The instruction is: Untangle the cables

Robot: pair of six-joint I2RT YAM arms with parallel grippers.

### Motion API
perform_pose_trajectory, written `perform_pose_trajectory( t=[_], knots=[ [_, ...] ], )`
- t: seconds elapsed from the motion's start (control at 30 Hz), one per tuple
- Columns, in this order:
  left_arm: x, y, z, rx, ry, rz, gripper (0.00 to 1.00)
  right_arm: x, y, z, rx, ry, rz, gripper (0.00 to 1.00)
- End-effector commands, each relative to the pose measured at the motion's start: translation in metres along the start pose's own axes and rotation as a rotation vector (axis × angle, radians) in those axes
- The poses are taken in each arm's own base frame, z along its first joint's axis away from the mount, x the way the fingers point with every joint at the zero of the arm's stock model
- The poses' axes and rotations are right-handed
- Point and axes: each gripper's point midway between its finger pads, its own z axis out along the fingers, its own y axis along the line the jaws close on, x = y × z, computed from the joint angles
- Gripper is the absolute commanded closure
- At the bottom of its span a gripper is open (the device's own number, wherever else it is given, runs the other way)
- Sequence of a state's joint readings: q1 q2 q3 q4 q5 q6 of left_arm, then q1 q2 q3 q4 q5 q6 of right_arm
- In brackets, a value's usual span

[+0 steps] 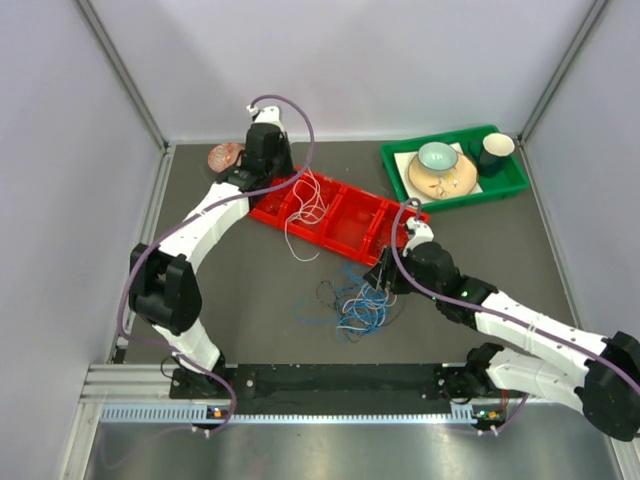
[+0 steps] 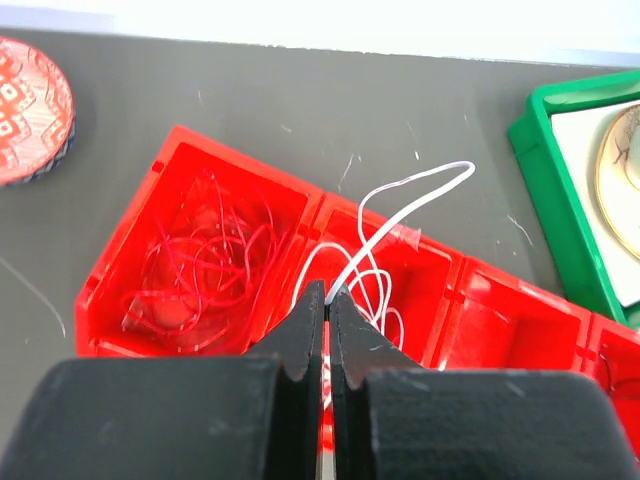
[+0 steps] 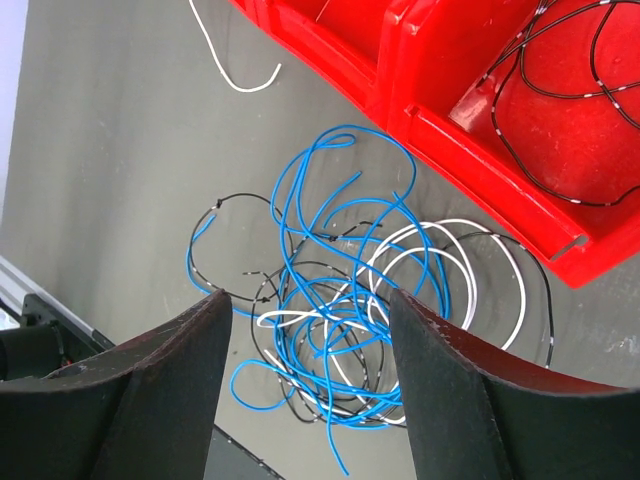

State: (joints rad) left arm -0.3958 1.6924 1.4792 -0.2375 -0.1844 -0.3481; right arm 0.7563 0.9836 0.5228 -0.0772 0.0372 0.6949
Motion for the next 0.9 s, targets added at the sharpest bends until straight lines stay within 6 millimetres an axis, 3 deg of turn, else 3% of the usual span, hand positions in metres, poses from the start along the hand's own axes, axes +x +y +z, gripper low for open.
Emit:
perform_pose_trajectory(
  t=[0.0,0.13,0.27,0.5,0.87],
  knots=[
    [-0.003,-0.009,0.022,0.015,-0.052,0.049,1.00,-0.002,0.003,-0.003,-0.015,-0.013,0.018,0.37],
    [0.037,-0.021,0.038,0.004,0.016,0.119,1.00,0.003,-0.002,-0.007,-0.008,-0.017,0.032,0.37],
    [0.062,-0.032,0.037,0.049,0.054,0.115,1.00,0.006,-0.006,-0.008,0.000,-0.016,0.044,0.37],
    [0.116,-0.024,0.055,-0.012,0.163,0.158,1.00,0.005,-0.004,-0.009,-0.007,-0.018,0.044,0.37],
    [0.141,-0.017,0.082,-0.093,0.273,0.192,1.00,0.006,-0.005,-0.011,-0.008,-0.021,0.049,0.37]
  ],
)
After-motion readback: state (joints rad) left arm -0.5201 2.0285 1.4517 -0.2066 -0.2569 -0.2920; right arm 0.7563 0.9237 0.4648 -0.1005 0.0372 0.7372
